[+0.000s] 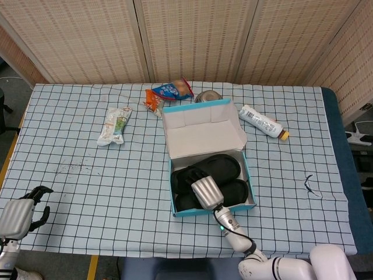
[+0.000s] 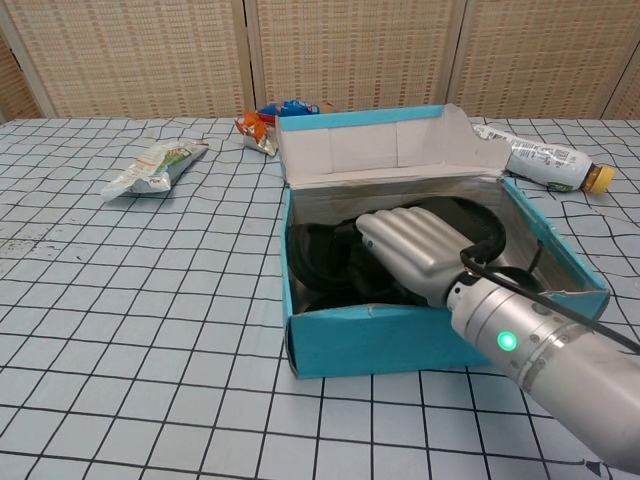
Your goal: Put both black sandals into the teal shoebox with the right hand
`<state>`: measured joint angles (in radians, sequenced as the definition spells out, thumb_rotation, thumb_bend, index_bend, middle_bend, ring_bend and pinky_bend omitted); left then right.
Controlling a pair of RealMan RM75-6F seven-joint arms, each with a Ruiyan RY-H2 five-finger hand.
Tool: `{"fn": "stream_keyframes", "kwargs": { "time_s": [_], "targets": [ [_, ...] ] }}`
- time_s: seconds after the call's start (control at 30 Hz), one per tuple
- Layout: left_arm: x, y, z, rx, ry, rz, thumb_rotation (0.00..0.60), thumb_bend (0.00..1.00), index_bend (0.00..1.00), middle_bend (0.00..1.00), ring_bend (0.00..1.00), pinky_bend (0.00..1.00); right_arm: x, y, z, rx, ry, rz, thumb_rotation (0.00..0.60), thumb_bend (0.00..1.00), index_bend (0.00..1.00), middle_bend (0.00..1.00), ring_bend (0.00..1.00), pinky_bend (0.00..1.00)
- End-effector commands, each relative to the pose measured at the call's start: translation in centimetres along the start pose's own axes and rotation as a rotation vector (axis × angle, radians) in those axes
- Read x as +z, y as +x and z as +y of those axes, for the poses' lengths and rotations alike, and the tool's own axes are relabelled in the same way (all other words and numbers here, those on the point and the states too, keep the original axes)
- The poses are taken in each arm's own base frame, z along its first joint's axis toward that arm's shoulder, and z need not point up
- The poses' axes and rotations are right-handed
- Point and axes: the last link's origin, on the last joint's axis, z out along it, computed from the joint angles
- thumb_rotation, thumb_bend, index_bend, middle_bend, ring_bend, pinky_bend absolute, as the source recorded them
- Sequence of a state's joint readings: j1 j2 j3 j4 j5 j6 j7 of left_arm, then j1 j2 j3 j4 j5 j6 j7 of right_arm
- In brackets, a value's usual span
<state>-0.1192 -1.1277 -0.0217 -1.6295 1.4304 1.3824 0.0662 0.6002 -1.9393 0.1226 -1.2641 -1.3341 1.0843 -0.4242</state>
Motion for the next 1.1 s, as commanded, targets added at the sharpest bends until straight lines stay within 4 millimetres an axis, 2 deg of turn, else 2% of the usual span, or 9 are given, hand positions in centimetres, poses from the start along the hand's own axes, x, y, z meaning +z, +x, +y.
{"fn": "stream_keyframes", "kwargs": {
  "time_s": [0.03,0.2,0.33,0.5,0.73,0.83,0.93,1.03,1.1],
  "targets": [
    [0.0,0.0,0.0,0.004,0.000,0.001,0.600,0.50,0.28,0.23,0.41,0.57,0.0,-0.4,0.2,-0.012,-0.005,-0.014,0.600,0.65,0.43,0.37,0.21,0.34],
    [0.0,0.0,0.0,-0.001,0.000,0.000,0.600,0.50,0.28,0.24,0.41,0.57,0.1,-0.1,0.1,-0.005,-0.007,0.010,0.600,0.65,0.43,0.37,0.21,0.34],
    [0.0,0.0,-0.1,0.000,0.000,0.002,0.600,0.50,0.28,0.24,0.41,0.57,0.0,1.4,-0.1,0.020,0.014,0.079,0.600,0.62,0.42,0.37,0.21,0.34],
    [-0.1,0.1,0.0,0.006,-0.006,0.004,0.600,0.50,0.28,0.24,0.41,0.57,-1.0,4.4,0.5,0.063,0.029,0.139,0.600,0.43,0.36,0.36,0.18,0.30],
    [-0.1,0.0,0.1,0.012,-0.004,0.007,0.600,0.50,0.28,0.24,0.41,0.57,-4.1,9.6,3.1,0.063,-0.013,0.194,0.600,0.30,0.26,0.28,0.11,0.23],
    [-0.1,0.1,0.1,0.009,-0.001,0.010,0.600,0.50,0.28,0.24,0.41,0.57,-6.3,11.6,5.2,0.046,-0.049,0.198,0.600,0.28,0.24,0.27,0.09,0.23],
    [-0.1,0.2,0.0,0.017,0.000,0.016,0.600,0.50,0.28,0.24,0.41,0.57,-9.5,12.9,8.8,-0.041,-0.130,0.197,0.600,0.27,0.24,0.27,0.09,0.23],
    [-0.1,0.3,0.0,0.017,0.005,0.024,0.600,0.51,0.28,0.24,0.41,0.57,-14.0,12.9,13.7,-0.168,-0.281,0.169,0.600,0.24,0.23,0.26,0.09,0.21],
    [-0.1,0.3,0.0,0.026,0.007,0.028,0.600,0.51,0.28,0.24,0.41,0.57,-16.1,12.5,16.2,-0.212,-0.373,0.148,0.600,0.20,0.22,0.24,0.07,0.18]
  ]
}}
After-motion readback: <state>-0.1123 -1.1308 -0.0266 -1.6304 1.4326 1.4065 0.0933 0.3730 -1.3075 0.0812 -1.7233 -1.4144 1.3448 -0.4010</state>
